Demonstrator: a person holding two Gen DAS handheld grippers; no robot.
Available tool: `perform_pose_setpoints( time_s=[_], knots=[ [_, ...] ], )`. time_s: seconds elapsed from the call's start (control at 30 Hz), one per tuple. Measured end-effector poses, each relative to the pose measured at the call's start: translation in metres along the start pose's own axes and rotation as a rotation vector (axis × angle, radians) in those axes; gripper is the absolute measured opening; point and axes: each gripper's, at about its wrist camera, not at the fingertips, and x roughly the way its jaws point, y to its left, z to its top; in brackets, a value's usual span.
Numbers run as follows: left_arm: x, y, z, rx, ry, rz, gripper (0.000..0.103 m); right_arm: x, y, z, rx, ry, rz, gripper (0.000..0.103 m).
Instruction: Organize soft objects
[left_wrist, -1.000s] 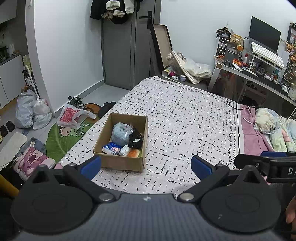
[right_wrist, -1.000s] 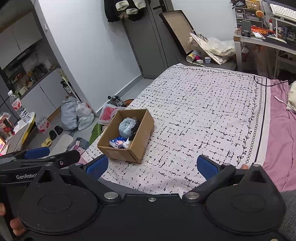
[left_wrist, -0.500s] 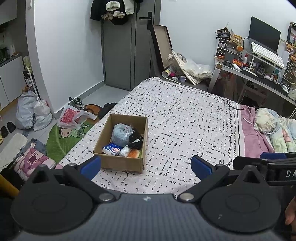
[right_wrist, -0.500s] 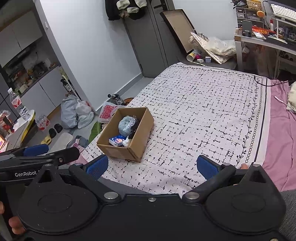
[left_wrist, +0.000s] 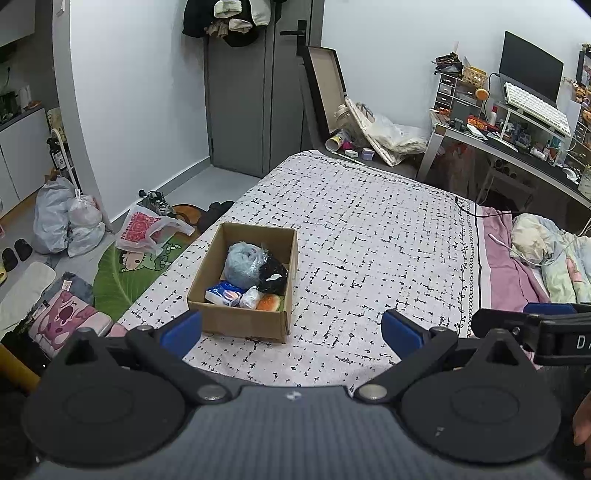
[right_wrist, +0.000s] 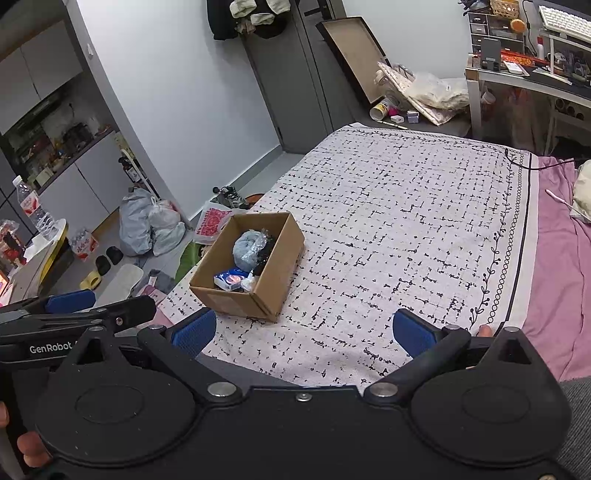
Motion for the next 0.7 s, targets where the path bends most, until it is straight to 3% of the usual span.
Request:
perform_pose_setpoints(
  time_s=[0.7],
  knots=[
    [0.016, 0.004, -0.006, -0.008, 0.007, 0.007, 0.102, 0.006, -0.005, 0.000, -0.008, 0.000, -0.001, 0.103]
  ],
)
